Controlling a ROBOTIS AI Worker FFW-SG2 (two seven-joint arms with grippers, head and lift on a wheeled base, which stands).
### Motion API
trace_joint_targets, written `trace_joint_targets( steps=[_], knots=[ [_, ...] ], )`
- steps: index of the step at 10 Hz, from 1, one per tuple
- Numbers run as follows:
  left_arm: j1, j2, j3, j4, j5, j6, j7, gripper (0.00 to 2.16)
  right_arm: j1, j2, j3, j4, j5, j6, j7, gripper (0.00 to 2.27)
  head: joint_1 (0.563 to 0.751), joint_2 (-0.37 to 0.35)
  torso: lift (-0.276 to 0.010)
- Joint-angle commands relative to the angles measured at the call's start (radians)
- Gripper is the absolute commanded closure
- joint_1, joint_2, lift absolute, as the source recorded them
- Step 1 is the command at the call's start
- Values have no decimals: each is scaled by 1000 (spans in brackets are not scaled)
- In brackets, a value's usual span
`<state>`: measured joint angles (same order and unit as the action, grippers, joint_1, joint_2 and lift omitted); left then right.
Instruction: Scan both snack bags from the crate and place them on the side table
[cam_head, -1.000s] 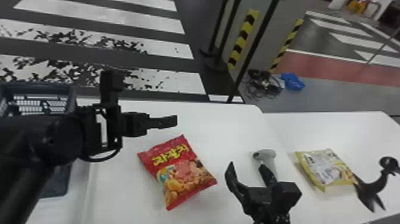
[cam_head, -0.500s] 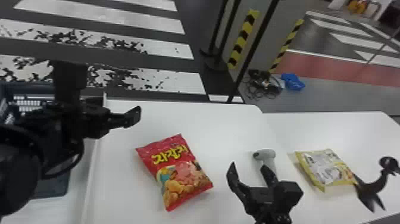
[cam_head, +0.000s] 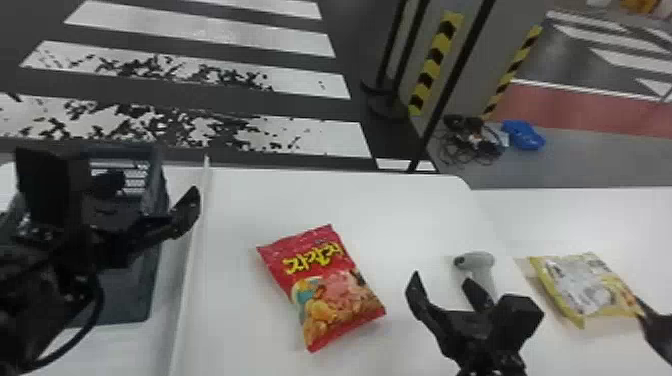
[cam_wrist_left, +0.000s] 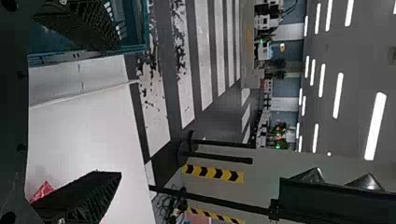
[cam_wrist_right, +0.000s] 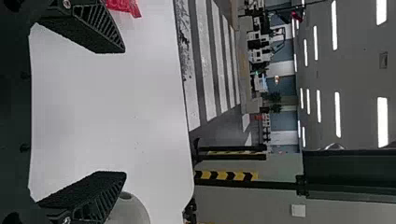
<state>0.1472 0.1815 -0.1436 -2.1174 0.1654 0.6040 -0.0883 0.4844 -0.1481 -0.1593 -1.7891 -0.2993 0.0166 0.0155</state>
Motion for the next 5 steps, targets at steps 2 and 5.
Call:
trace_joint_targets(
  steps=[2,5],
  knots=[
    [118,15,16,-4,-29,-292,21,36,-29,-1,-69,-59,-141,243,89,46,695,-234,-95],
    [229,18,30,-22,-29,-390,21,39,-98,-1,-189,-128,-227,642,213,76,695,-216,-95]
  ],
)
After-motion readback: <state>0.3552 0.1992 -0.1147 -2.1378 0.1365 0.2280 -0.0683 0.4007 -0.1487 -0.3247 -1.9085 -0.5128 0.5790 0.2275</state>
